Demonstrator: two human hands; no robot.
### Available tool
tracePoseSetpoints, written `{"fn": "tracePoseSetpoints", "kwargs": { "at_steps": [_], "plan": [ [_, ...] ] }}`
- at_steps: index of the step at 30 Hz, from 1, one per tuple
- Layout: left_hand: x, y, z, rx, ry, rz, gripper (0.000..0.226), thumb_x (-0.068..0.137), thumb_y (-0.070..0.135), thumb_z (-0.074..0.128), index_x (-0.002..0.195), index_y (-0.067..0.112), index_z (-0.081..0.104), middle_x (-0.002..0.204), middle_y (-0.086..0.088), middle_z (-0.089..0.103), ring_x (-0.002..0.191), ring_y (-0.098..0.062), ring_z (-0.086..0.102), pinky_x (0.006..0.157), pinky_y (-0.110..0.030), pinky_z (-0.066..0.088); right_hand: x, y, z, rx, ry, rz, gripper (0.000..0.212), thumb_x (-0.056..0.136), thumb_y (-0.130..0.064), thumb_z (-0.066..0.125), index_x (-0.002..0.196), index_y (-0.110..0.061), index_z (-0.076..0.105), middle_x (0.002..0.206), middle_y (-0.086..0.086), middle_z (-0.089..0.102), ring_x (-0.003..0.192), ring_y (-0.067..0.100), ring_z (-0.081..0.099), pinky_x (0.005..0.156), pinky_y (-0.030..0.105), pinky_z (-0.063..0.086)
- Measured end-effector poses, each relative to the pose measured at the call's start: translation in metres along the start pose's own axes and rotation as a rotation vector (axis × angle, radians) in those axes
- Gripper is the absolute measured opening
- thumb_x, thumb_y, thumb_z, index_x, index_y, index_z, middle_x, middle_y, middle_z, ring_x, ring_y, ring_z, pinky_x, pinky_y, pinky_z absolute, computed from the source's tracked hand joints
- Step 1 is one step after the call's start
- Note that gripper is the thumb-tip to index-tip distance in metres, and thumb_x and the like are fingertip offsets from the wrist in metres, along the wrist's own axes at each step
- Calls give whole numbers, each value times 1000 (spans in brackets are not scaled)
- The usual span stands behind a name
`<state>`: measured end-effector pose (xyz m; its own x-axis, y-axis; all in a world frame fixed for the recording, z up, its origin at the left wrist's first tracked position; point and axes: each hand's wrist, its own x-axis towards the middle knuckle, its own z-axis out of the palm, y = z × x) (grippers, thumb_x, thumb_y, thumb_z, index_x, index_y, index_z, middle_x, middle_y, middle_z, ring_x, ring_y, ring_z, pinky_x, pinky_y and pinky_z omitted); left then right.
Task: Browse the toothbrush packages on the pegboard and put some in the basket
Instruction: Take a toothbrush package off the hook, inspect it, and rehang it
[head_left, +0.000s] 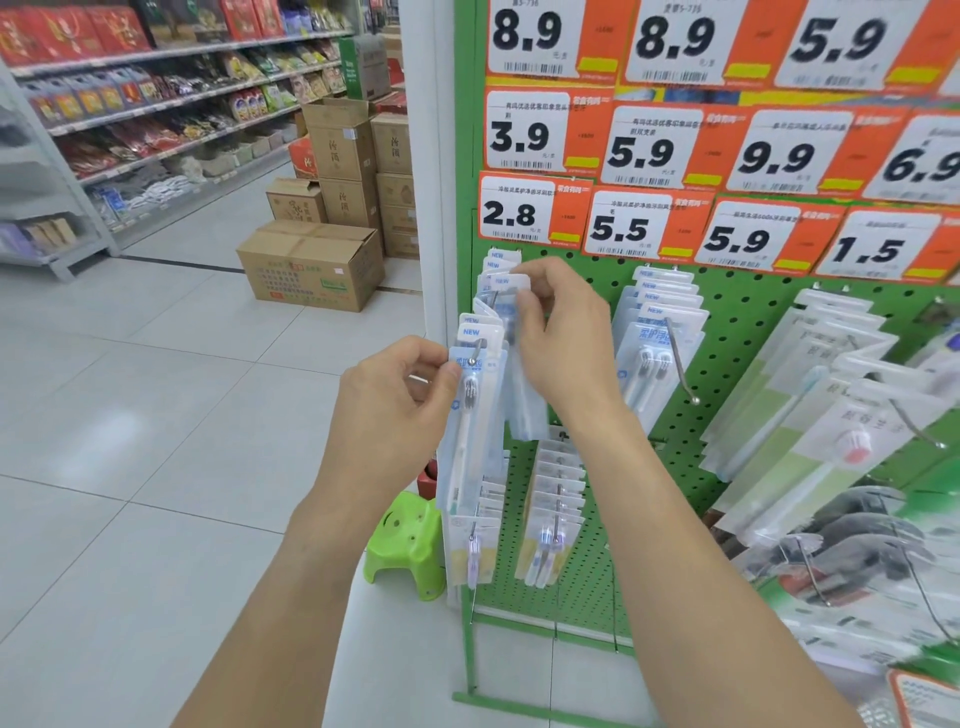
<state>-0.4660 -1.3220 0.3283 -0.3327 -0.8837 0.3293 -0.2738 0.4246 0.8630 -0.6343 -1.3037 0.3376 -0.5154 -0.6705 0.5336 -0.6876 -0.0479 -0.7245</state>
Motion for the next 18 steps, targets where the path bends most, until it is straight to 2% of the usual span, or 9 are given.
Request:
{"fn": "tracePoseSetpoints", "kwargs": {
  "at_steps": [1,4,9,11,13,16,18],
  "plan": [
    [0,0,0,4,2,8,18,94,20,68,81,32,65,77,13,71,63,-2,65,61,-12,49,-3,2,1,-9,26,-7,18,103,-11,50,115,-17,63,94,0,64,85,13,55,76,29,44],
    [0,-1,0,-4,9,18,19,94,20,68,81,34,64,77,14,72,65,-3,67,63,-14,51,-14,4,0,-19,122,-26,23,106,-13,45,121,-17,61,104,3,59,89,9,49,77,28,40],
    [-1,-3,3,-30,26,40,23,95,19,68,81,36,64,76,17,72,67,-6,69,61,-13,50,-54,1,-5,31,293,-81,21,108,-8,42,122,-8,58,109,5,53,91,-4,45,80,10,36],
    [-2,-4,5,-46,37,48,21,95,19,68,82,35,65,77,14,72,68,-8,70,62,-16,51,-79,3,-4,56,338,-107,19,105,-1,44,119,-6,57,109,6,51,99,-2,46,88,13,37],
    [-3,-6,7,-69,53,47,16,95,19,68,86,32,67,80,12,73,70,-9,70,66,-20,54,-103,6,-1,74,349,-132,21,103,3,45,119,-6,56,109,8,51,102,10,50,92,19,40],
    [-5,-9,9,-106,58,57,4,95,21,68,97,21,71,85,10,74,72,-8,71,69,-22,56,-126,9,-1,113,309,-131,21,102,1,46,119,-6,57,108,7,52,101,11,52,91,22,42],
    [-8,-13,8,-132,77,60,8,95,23,68,102,20,71,89,9,75,78,-6,71,70,-18,54,-136,11,-5,136,291,-127,21,102,-1,47,118,-9,58,108,1,52,101,11,53,90,26,46]
  ]
}}
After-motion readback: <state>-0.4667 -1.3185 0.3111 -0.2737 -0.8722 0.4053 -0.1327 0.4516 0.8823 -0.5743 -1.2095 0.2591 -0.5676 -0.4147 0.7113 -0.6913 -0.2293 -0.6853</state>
